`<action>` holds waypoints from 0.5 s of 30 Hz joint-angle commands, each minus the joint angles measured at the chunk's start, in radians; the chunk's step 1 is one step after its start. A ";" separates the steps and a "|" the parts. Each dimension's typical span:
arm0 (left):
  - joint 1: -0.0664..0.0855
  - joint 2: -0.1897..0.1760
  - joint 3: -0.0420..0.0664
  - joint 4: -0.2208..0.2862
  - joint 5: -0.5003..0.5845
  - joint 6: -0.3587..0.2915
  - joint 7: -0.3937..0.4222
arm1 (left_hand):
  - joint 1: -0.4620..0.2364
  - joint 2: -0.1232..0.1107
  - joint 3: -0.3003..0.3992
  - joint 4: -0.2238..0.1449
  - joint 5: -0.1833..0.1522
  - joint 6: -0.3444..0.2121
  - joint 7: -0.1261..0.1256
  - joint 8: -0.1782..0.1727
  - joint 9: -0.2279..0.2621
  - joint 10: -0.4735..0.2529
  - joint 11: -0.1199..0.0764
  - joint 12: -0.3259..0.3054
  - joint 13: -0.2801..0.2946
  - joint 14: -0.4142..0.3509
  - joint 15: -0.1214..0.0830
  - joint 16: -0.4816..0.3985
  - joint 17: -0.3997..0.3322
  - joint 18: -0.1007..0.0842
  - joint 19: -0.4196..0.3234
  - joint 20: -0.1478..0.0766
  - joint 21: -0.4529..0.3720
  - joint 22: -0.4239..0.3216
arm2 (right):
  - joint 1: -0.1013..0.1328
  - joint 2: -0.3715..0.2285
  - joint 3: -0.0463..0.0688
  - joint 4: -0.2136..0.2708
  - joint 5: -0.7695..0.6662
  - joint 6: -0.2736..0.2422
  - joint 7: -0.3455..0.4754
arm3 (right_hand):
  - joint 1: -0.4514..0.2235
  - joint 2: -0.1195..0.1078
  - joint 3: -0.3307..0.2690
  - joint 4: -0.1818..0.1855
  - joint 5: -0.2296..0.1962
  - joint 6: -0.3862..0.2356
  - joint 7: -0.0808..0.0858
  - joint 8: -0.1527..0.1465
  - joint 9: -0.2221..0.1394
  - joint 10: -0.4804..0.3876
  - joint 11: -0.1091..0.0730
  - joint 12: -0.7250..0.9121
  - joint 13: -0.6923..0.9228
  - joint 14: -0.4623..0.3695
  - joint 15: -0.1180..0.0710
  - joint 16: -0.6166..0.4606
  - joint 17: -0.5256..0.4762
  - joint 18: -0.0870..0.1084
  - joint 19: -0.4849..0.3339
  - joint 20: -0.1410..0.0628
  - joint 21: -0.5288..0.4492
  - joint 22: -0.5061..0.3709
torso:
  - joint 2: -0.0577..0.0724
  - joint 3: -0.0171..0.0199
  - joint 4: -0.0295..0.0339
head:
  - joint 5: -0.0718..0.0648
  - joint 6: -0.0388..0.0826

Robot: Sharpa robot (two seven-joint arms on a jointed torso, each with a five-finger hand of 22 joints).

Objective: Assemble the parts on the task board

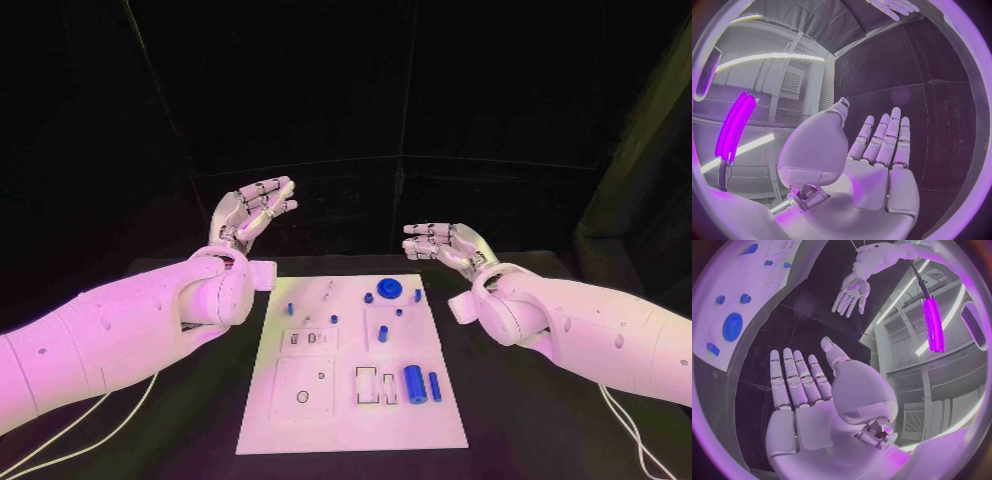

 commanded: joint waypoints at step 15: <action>0.002 -0.111 -0.001 0.144 -0.045 0.092 -0.019 | 0.039 0.036 -0.014 -0.095 0.002 0.242 0.037 0.021 -0.011 0.281 -0.073 0.019 -0.004 0.327 -0.095 0.063 0.087 0.031 0.326 -0.061 0.103 0.014 | 0.087 0.017 0.001 -0.028 -0.697 0.057 -0.148 | 0.062 -0.091 0.117 -0.048 0.025 0.342 0.004 -0.014 0.003 0.381 -0.095 -0.039 0.004 0.548 -0.145 0.075 0.059 0.035 0.471 -0.149 0.243 0.075 | 0.088 0.0016 0.0114 | -0.010 0.027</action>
